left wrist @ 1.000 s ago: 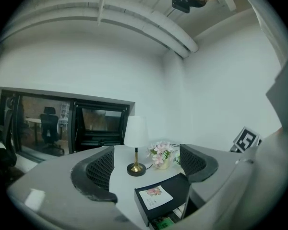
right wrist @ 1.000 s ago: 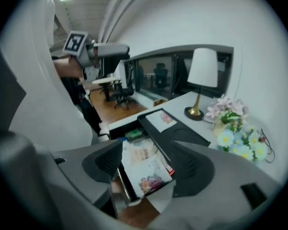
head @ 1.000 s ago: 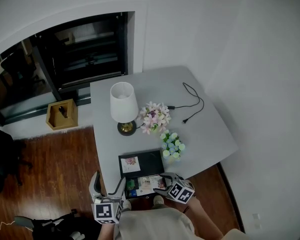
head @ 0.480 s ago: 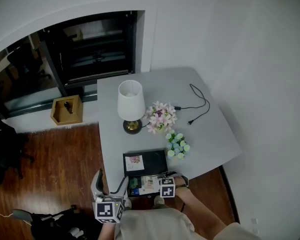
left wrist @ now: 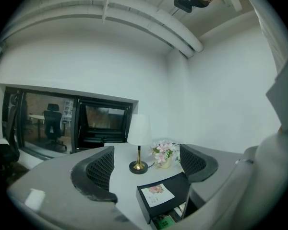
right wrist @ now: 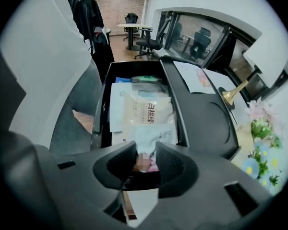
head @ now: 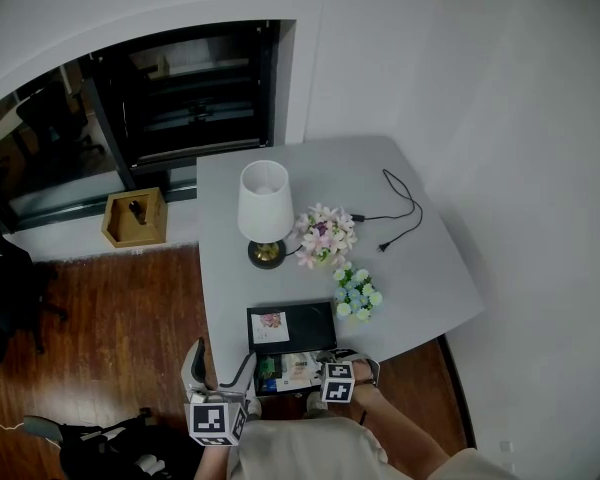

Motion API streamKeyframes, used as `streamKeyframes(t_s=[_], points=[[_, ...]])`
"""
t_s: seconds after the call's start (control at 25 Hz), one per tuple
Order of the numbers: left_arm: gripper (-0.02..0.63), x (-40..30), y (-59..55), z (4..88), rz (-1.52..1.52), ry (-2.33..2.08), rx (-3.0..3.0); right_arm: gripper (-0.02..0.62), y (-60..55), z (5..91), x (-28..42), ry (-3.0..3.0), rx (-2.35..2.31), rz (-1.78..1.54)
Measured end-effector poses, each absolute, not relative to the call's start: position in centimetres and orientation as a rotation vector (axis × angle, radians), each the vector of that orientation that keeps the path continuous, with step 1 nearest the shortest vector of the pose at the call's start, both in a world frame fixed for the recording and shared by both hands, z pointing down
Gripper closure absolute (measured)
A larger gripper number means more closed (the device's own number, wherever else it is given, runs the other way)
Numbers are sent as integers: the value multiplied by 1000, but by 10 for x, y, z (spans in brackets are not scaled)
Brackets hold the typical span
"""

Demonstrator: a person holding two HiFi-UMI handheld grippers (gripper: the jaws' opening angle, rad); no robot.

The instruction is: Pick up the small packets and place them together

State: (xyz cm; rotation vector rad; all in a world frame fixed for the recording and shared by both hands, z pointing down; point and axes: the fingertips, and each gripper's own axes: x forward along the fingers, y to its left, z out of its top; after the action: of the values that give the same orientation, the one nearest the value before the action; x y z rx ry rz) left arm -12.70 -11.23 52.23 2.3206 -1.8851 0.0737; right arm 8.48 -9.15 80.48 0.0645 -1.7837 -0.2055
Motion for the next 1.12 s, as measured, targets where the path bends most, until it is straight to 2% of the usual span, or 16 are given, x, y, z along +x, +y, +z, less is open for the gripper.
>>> streamKeyframes(t_s=[0.12,0.44,0.6,0.92,1.0,1.12], points=[[183,-128,-115,525,72,-1881,2318,482,-92,791,84,-1830,103,-189],[183,-136,-120,526,54,-1902,2279,485,-65,730,76,-1951,183,-201],[183,-139,-121,525,51,-1906,2274,485,-86,704,62,-1987,246,-284],[183,-142,-119,521,62,-1922,2281,483,-171,737,55,-1910,245,-323],[184,-144,-118,521,45,-1933,2273,451,-177,747,58,-1883,218,-317],[187,-147,-118,517,41,-1952,2263,445,-183,753,61,-1857,205,-310]])
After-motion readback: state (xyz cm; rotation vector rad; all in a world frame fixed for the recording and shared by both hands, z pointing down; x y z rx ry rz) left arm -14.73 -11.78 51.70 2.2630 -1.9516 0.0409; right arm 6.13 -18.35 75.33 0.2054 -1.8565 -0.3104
